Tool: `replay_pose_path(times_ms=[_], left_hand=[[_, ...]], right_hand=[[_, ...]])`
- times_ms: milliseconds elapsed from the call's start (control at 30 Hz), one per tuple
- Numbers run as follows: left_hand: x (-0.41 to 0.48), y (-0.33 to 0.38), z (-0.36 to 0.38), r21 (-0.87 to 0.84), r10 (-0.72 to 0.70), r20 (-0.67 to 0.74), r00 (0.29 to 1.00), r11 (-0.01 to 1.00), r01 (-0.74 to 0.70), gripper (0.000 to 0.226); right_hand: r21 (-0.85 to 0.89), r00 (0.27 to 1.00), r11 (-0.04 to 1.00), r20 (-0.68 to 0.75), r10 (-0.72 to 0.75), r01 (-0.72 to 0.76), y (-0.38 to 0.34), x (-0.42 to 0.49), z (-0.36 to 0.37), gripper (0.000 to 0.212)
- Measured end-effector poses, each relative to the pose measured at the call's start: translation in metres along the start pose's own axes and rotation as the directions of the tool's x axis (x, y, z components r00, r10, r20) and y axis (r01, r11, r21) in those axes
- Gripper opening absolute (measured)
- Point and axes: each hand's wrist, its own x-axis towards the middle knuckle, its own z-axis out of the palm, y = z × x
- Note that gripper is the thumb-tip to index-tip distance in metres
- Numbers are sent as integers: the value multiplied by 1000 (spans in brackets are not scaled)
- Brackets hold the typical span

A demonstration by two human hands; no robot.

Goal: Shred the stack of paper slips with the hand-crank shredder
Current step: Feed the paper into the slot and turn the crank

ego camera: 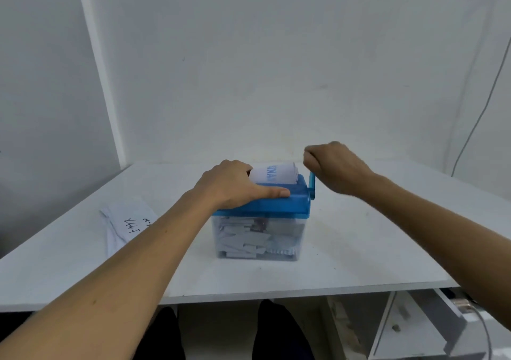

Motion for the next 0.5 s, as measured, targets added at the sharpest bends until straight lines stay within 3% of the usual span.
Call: replay_pose_path(times_ms=[100,233,300,333,500], left_hand=[[0,1,3,62,-9,-20,1000,998,11,94],[0,1,1,91,-11,13,1000,996,9,90],[-2,-1,1,100,0,21,1000,995,-2,93],[-3,-1,1,110,1,18,1000,994,-3,93],[-7,4,0,107,-22,-9,1000,994,23,78]], right_hand=[[331,931,911,341,130,-248,13,22,22,40],[555,753,562,625,205,-613,8,5,60,35],[600,727,447,658,197,-664,7,-8,67,30],[603,729,438,650,215,-667,6,-12,70,27],[600,819,557,406,406,-574,-10,-40,91,24]])
